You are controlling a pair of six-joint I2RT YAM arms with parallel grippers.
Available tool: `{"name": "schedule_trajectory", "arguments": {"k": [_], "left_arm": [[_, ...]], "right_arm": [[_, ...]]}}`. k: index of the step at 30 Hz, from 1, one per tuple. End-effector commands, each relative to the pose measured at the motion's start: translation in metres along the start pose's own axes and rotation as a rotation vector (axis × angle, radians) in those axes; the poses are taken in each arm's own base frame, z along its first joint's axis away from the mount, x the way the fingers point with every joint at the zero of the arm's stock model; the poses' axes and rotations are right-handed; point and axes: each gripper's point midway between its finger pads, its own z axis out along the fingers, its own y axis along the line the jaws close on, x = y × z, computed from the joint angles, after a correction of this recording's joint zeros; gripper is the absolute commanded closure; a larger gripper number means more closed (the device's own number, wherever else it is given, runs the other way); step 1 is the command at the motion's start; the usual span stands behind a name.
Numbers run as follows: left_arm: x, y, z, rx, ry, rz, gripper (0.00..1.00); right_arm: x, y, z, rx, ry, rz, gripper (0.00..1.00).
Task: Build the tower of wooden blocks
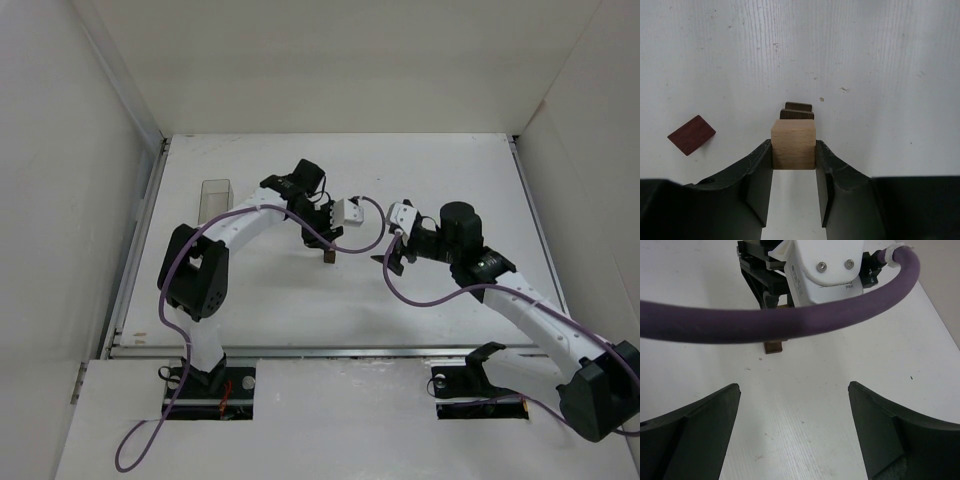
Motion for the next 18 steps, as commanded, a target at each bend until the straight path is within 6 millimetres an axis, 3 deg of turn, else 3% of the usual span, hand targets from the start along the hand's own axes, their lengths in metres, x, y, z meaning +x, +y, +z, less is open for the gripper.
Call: {"name": "schedule_trajectory", "arguments": {"k": [1, 18], "left_arm": [[-0.0092, -0.0008, -0.0127, -0.029, -0.022, 0.023, 1.0], [-0.0073, -0.0011, -0.0035, -0.01, -0.012, 0.031, 1.0]], "right_arm": [[-0.0122, -0.0059, -0.0052, 0.03, -0.033, -0.017, 0.06], [-0.0083, -0.0039, -0.0048, 0.026, -0.026, -0.012, 0.06]]}}
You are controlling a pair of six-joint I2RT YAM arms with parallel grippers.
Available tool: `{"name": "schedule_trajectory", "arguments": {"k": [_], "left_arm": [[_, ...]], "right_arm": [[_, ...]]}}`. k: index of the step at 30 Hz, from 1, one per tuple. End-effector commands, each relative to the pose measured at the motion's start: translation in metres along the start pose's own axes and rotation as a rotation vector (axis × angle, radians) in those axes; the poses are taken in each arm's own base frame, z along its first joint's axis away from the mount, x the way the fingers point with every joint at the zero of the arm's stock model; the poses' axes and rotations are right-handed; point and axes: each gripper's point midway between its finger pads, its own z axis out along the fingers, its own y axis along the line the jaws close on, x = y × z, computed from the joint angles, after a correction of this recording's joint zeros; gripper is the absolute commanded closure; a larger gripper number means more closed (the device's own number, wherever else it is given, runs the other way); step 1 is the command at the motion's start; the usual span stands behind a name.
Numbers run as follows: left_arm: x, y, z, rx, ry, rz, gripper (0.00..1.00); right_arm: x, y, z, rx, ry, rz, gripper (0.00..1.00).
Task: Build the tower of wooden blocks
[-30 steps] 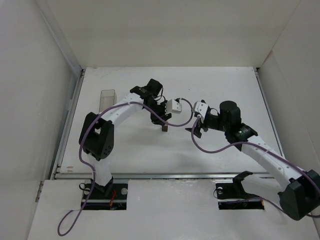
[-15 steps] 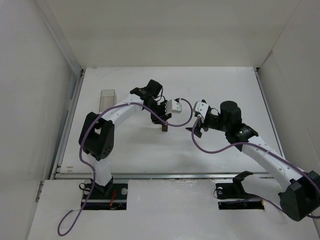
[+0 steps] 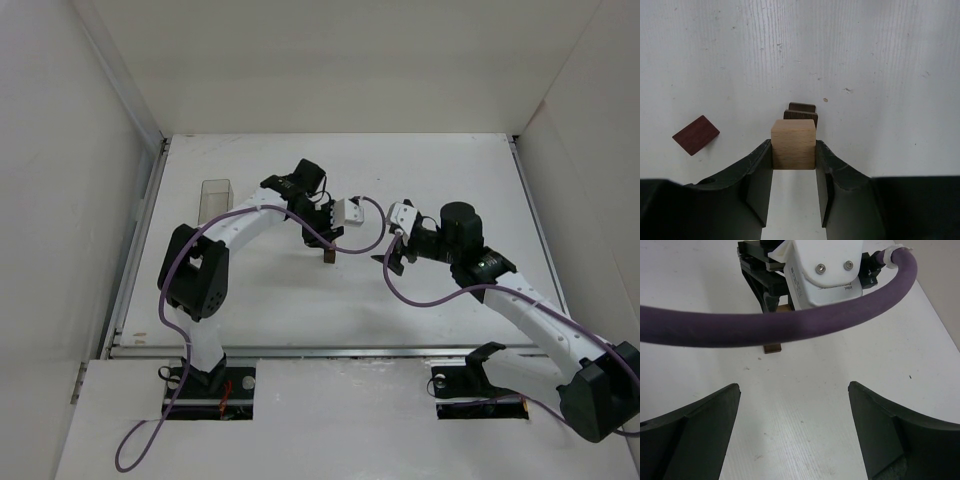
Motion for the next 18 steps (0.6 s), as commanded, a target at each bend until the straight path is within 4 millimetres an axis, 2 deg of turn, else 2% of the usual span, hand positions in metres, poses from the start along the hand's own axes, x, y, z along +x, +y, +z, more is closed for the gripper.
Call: {"name": "schedule_trajectory", "arguments": {"k": [1, 10, 18], "left_arm": [[-0.009, -0.0024, -0.0048, 0.001, -0.021, 0.036, 1.0], [-0.0045, -0.0019, -0.0007, 0.031, 0.002, 0.073, 1.0], [-0.0095, -0.0039, 0.001, 0.049, -0.002, 0.113, 1.0]], "right_arm": [[-0.0083, -0.0031, -0.0039, 0.019, -0.027, -0.011, 0.06], [-0.0043, -0.0055, -0.0035, 0.023, -0.018, -0.003, 0.06], [-0.0025, -0.0042, -0.0037, 0.02, -0.011, 0.002, 0.06]]}}
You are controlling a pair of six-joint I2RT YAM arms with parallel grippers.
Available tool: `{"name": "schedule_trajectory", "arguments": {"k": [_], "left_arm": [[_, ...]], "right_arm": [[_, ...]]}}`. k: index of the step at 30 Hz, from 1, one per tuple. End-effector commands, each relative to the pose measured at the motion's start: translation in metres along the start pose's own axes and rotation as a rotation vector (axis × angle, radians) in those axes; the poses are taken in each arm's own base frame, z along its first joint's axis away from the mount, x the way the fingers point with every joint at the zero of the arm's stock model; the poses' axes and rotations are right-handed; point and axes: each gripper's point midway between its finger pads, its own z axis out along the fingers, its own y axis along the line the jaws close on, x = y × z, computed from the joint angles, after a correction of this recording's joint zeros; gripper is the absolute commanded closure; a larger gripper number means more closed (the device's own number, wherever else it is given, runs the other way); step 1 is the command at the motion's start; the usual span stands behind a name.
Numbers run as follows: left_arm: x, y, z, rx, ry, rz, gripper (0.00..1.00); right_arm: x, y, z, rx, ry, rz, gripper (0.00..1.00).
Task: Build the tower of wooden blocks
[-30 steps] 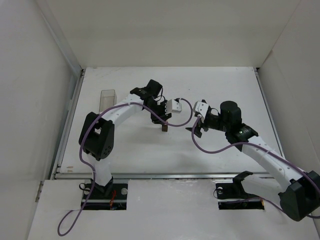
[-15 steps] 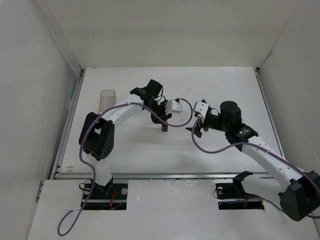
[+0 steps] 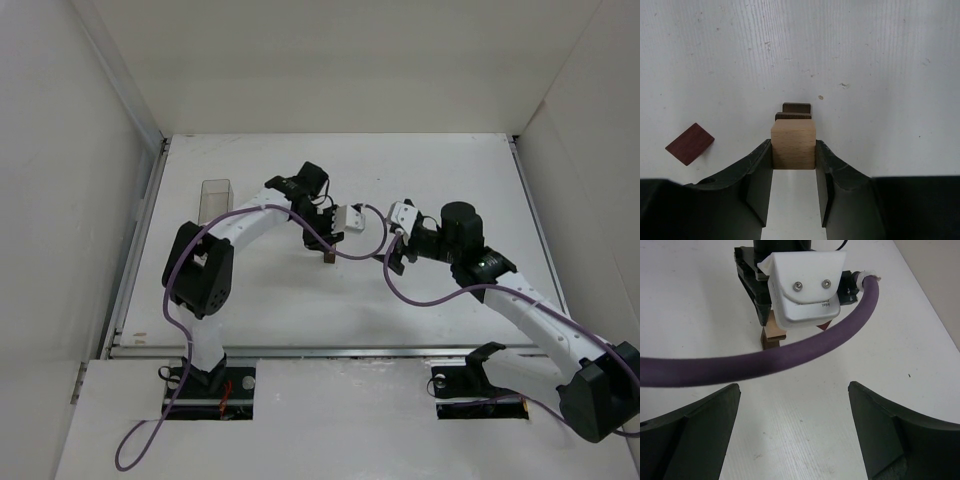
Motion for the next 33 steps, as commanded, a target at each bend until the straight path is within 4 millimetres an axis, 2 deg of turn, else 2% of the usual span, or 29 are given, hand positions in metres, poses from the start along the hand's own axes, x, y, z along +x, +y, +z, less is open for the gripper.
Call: {"name": "schedule_trajectory", "arguments": {"k": [1, 6, 33], "left_arm": [[-0.016, 0.001, -0.007, 0.006, -0.029, 0.051, 1.0], [-0.023, 0.003, -0.007, -0.002, -0.038, 0.058, 1.0], [-0.011, 0.001, -0.001, 0.001, 0.0, 0.034, 1.0]], "right_arm": [[-0.004, -0.002, -0.003, 0.013, -0.014, 0.0, 0.06], [-0.004, -0.002, -0.003, 0.013, -0.014, 0.0, 0.06], [-0.001, -0.002, -0.003, 0.017, -0.003, 0.005, 0.06]]}}
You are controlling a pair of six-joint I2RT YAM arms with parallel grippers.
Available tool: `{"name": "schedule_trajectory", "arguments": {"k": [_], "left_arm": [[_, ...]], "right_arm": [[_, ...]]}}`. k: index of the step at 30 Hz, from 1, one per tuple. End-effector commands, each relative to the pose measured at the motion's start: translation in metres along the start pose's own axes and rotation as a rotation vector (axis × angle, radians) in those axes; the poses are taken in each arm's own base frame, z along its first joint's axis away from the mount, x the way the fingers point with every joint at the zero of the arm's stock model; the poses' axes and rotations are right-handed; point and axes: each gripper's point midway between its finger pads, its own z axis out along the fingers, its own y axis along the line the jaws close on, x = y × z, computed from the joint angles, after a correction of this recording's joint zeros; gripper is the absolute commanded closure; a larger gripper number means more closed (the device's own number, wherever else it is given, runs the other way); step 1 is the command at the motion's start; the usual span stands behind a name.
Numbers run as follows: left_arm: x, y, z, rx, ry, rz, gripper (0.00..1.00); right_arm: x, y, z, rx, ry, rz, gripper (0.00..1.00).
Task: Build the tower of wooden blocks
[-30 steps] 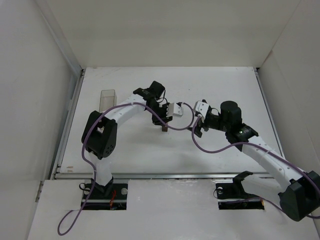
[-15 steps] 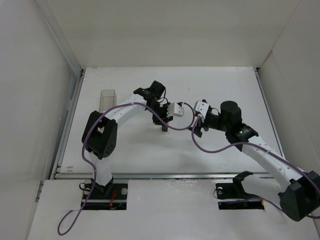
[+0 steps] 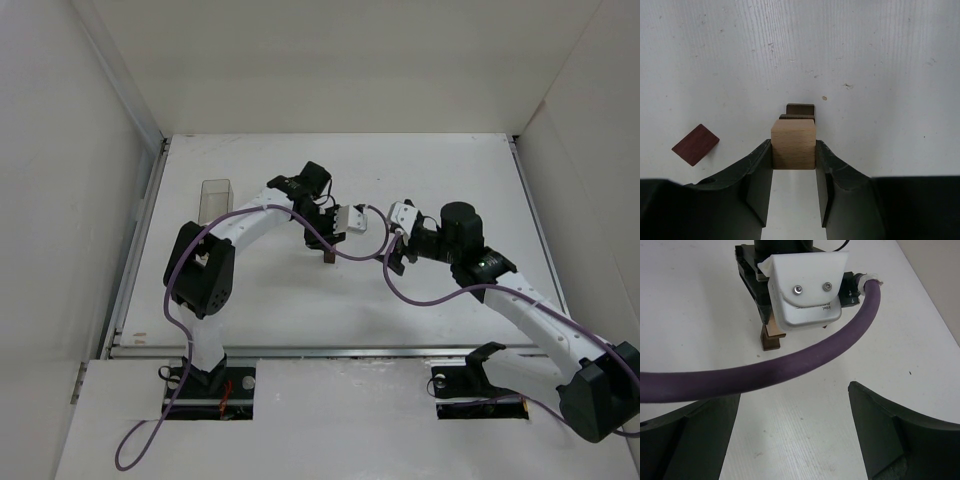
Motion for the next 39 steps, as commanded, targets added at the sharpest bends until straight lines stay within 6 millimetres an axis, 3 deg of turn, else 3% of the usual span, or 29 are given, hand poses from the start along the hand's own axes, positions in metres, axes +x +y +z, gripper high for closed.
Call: {"name": "schedule_trajectory", "arguments": {"k": [1, 12, 16, 23, 32, 36, 39], "left_arm": [[-0.007, -0.001, -0.004, 0.007, -0.015, 0.0, 1.0], [-0.006, -0.001, -0.002, 0.005, -0.016, 0.001, 0.98], [-0.007, 0.001, -0.002, -0.001, -0.02, 0.005, 0.9], [-0.006, 0.001, -0.002, -0.006, -0.013, 0.005, 0.64], [-0.007, 0.0, -0.005, -0.006, -0.013, 0.014, 0.49], [-0.027, 0.009, -0.022, -0.048, -0.072, -0.005, 0.47], [-0.049, 0.019, -0.055, -0.078, -0.19, -0.028, 0.47]], "right_arm": [[-0.003, -0.002, -0.003, 0.014, -0.012, 0.0, 0.06], [-0.003, -0.002, -0.003, 0.014, -0.012, 0.0, 0.06], [-0.002, -0.004, -0.003, 0.022, -0.008, 0.0, 0.06], [-0.001, -0.002, -0.003, 0.018, -0.001, 0.005, 0.06], [-0.001, -0.002, -0.003, 0.018, -0.001, 0.005, 0.06], [-0.004, -0.006, -0.004, 0.031, -0.003, 0.013, 0.06], [-0.018, -0.012, -0.006, 0.056, -0.024, 0.062, 0.04]]}}
